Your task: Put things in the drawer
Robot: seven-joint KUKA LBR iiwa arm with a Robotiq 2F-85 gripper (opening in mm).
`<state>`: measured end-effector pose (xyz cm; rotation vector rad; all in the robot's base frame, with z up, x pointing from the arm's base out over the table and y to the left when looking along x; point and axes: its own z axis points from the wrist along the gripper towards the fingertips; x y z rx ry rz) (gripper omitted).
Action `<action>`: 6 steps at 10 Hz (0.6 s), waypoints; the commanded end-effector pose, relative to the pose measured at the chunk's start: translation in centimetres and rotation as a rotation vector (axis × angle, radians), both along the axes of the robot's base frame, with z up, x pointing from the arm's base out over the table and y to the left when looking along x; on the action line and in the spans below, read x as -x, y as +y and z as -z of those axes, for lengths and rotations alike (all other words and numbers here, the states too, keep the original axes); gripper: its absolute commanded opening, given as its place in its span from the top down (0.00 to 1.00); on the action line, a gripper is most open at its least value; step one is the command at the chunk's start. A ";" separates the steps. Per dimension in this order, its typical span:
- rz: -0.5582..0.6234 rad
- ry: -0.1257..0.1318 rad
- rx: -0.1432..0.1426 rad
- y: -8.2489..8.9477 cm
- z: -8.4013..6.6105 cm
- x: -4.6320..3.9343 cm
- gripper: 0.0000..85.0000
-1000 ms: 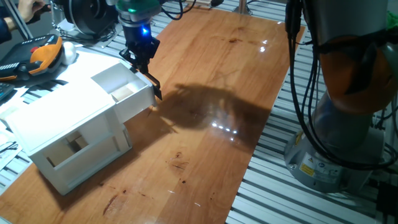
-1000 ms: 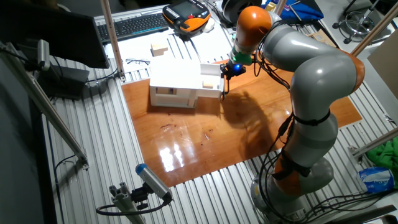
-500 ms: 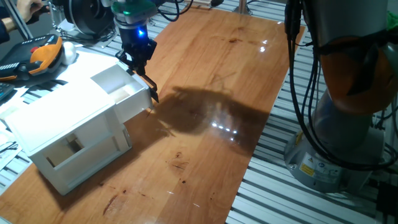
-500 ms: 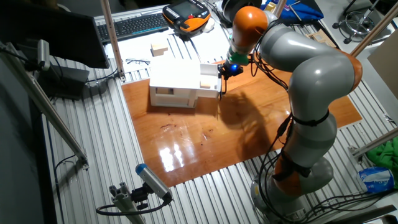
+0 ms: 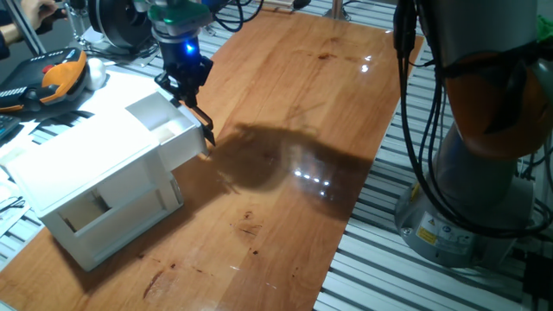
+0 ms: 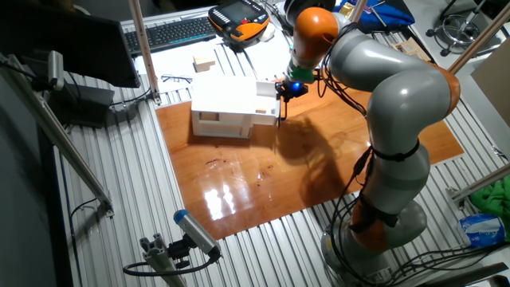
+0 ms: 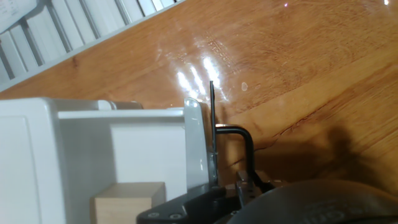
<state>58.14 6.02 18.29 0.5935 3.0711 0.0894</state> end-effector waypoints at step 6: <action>-0.026 -0.005 -0.013 1.2 0.0 -0.19 1.00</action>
